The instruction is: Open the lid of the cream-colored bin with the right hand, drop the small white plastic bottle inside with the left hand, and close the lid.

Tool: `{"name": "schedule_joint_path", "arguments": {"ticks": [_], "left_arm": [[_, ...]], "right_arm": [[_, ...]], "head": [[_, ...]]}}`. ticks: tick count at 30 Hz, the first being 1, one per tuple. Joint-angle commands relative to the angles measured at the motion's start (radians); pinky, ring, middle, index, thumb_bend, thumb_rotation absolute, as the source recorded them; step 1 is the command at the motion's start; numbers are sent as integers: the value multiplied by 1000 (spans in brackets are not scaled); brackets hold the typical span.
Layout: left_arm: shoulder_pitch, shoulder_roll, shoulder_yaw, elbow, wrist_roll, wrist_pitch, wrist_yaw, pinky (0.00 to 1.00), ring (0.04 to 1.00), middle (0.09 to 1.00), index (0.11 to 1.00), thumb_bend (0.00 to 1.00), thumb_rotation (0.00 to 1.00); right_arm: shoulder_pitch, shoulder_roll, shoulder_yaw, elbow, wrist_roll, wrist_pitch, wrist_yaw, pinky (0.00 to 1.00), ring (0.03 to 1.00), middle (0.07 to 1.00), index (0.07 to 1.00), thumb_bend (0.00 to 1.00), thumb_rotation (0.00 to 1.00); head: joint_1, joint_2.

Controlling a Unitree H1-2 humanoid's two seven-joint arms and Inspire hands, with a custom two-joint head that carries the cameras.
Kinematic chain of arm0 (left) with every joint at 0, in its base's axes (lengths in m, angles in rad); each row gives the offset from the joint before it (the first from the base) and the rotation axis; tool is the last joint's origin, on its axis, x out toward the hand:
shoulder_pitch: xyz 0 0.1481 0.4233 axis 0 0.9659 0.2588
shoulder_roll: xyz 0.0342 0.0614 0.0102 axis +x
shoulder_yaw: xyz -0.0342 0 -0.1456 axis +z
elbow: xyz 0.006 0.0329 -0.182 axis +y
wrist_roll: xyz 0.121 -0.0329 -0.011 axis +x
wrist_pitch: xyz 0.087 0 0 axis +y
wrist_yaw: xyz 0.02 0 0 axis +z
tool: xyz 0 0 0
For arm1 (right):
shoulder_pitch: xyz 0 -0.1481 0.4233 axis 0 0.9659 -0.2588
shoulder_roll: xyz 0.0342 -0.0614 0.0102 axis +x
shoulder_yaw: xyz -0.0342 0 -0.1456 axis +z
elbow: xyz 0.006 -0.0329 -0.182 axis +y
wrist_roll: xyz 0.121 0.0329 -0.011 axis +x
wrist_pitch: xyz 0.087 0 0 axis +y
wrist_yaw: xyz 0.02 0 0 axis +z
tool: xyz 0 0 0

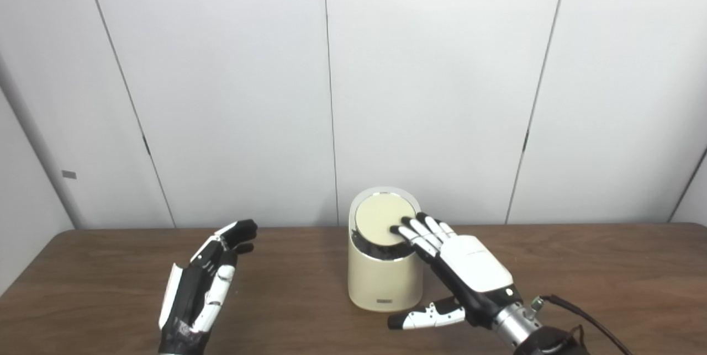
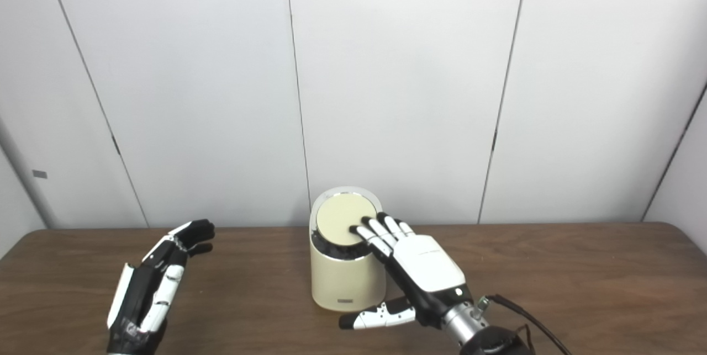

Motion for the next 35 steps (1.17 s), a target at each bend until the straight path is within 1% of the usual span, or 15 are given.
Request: {"name": "schedule_joint_path", "arguments": {"ticks": [1, 6, 8, 14, 16, 18, 19, 20, 23, 25, 27, 28, 29, 32, 35], "left_arm": [[-28, 9, 1, -18, 5, -20, 13, 769, 805, 802, 790, 411, 766], [-26, 11, -2, -18, -1, -19, 9, 780, 809, 804, 792, 416, 766], [-25, 10, -2, -18, -2, -19, 10, 784, 809, 803, 793, 414, 764], [-27, 10, -1, -17, -5, -20, 9, 772, 804, 800, 791, 401, 748], [-27, 11, 0, -17, 0, -21, 11, 766, 803, 799, 791, 392, 747], [-27, 10, 1, -18, 2, -22, 13, 765, 804, 800, 793, 363, 749], [-27, 11, 2, -17, -2, -22, 11, 764, 804, 801, 794, 349, 745], [-26, 11, 2, -17, -6, -22, 9, 766, 808, 806, 797, 334, 735], [-24, 14, 4, -19, -17, -23, 4, 779, 821, 821, 806, 295, 717], [-23, 17, 6, -20, -27, -23, -2, 773, 822, 824, 808, 270, 699], [-23, 21, 7, -19, -32, -23, -7, 776, 828, 831, 815, 257, 665], [-23, 23, 7, -17, -30, -23, -8, 777, 831, 838, 825, 249, 641], [-23, 25, 8, -15, -28, -23, -8, 777, 833, 841, 830, 250, 624], [-25, 27, 12, -9, -14, -23, -1, 757, 828, 842, 835, 251, 561], [-22, 27, 16, -12, 5, -23, 11, 736, 818, 836, 830, 252, 515]], "right_arm": [[-21, -2, -17, -19, -3, -24, -51, 1000, 1000, 1000, 984, 875, 834], [-4, -4, -20, -9, -15, -39, -92, 1000, 1000, 1000, 1000, 864, 835], [4, 0, -27, -6, -2, -52, -118, 1000, 1000, 1000, 1000, 852, 803], [35, 14, -59, 19, 32, -119, -243, 1000, 1000, 1000, 1000, 798, 714], [51, 27, -85, 45, 74, -164, -308, 1000, 1000, 1000, 1000, 783, 718], [66, 36, -114, 87, 123, -226, -374, 1000, 1000, 1000, 1000, 721, 868], [72, 38, -130, 113, 148, -267, -408, 1000, 1000, 1000, 1000, 615, 933], [78, 40, -144, 138, 172, -303, -436, 990, 1000, 1000, 1000, 460, 973], [91, 44, -181, 200, 224, -384, -498, 941, 958, 973, 953, 259, 998], [98, 38, -197, 246, 291, -449, -558, 880, 914, 935, 912, 217, 995], [105, 21, -184, 270, 348, -471, -618, 806, 876, 899, 876, 214, 886], [114, 11, -173, 269, 380, -471, -642, 742, 852, 879, 854, 233, 778], [119, 2, -163, 269, 402, -471, -659, 712, 840, 871, 844, 243, 723], [140, -16, -141, 239, 458, -471, -678, 679, 825, 855, 831, 251, 668], [170, -16, -146, 201, 542, -471, -655, 654, 802, 837, 812, 280, 656]], "head": [[-1, 1], [0, 0], [0, 0], [2, 0], [2, -1], [2, 0], [2, -1], [3, -1], [3, 1], [2, 1], [-1, 0], [-5, 1], [-5, 1], [-7, -2], [-6, -6]]}}
